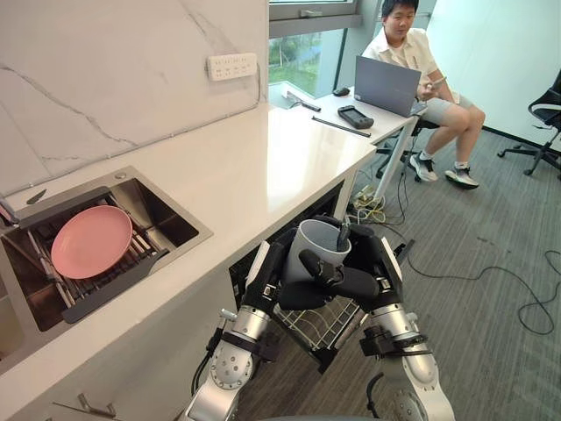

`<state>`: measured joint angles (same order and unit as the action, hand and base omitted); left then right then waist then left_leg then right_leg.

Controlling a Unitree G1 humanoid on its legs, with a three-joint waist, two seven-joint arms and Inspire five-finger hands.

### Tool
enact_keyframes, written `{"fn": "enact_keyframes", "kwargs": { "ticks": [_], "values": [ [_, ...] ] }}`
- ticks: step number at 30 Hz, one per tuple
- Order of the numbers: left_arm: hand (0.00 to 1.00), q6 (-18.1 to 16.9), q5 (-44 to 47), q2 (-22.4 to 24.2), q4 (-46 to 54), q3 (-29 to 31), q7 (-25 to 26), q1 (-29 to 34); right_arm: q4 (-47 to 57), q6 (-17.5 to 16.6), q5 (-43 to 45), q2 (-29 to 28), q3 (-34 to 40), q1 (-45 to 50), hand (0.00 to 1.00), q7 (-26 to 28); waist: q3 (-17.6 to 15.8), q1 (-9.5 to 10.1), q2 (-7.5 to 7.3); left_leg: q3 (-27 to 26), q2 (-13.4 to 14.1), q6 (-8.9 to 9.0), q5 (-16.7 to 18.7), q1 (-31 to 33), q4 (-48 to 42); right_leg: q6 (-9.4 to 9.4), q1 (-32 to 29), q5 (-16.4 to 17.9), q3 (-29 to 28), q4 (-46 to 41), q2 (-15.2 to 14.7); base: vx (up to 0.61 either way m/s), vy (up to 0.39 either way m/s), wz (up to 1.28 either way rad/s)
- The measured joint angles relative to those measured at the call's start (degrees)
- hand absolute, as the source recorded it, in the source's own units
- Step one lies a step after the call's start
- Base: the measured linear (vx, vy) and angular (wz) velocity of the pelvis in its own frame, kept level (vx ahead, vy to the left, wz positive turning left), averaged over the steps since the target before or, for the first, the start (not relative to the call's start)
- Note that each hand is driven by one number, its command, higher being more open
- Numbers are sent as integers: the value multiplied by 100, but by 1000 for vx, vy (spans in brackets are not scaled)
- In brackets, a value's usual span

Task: Walk over to the sink, pick up the cup, carry it to the dishwasher, place the cup inside the dishwasher, then close the dishwasher door

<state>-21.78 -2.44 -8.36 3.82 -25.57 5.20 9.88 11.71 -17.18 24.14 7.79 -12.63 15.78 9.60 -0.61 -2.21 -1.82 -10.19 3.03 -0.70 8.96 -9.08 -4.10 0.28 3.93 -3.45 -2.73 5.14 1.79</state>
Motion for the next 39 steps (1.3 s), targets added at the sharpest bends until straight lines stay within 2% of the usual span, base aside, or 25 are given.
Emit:
{"fn": "enact_keyframes", "kwargs": {
  "ticks": [5, 17, 23, 26, 32, 35, 39],
  "values": [
    [100, -67, 119, 1, 266, 2, -3, 33, 110, -111, 47, -10, 64, -12, 0, 103, -3, 9, -8, 3, 2, 7, 5, 0, -5, -3, 0, -10, 0, -9, 6, 0, 0, 0],
    [100, -134, 315, 48, 536, 188, -101, 255, 137, -142, 47, -82, 258, -107, 0, 492, -45, 125, -68, 13, 11, 22, 19, 8, -10, 6, 1, -5, 17, -3, 0, 0, 0, 0],
    [100, -301, 359, 54, 548, 294, -154, 258, 148, -141, 46, -211, 341, -181, 0, 657, -94, 140, -128, 52, 25, 22, 19, 21, -12, -10, 2, 20, 64, -7, -15, 0, 0, 3],
    [100, -434, 557, 149, 628, 549, -154, 338, 144, -127, 46, -286, 496, -153, 0, 665, -119, 136, -128, 88, 16, 22, 19, 32, -12, -4, 2, 39, 102, -14, -32, 0, 0, 7],
    [100, -899, 1165, 412, 1034, 1553, 55, 477, 80, -108, 51, -393, 1165, -22, 0, 496, -145, 145, -120, 141, 9, 20, 20, 49, -10, 7, 6, 53, 146, -11, -38, 2, 1, 4],
    [100, -972, 1410, 420, 1037, 1773, 224, 538, 80, -109, 51, -398, 1305, 80, 0, 352, -147, 142, -117, 150, 10, 19, 21, 48, -8, 5, 13, 52, 154, 0, -36, 0, 0, 0],
    [100, -972, 1499, 473, 1036, 1771, 180, 703, 84, -110, 62, -472, 1358, 80, 0, 270, -147, 138, -115, 149, 10, 18, 22, 48, -8, -4, 14, 44, 151, 0, -35, 0, 0, 0]
  ]
}}
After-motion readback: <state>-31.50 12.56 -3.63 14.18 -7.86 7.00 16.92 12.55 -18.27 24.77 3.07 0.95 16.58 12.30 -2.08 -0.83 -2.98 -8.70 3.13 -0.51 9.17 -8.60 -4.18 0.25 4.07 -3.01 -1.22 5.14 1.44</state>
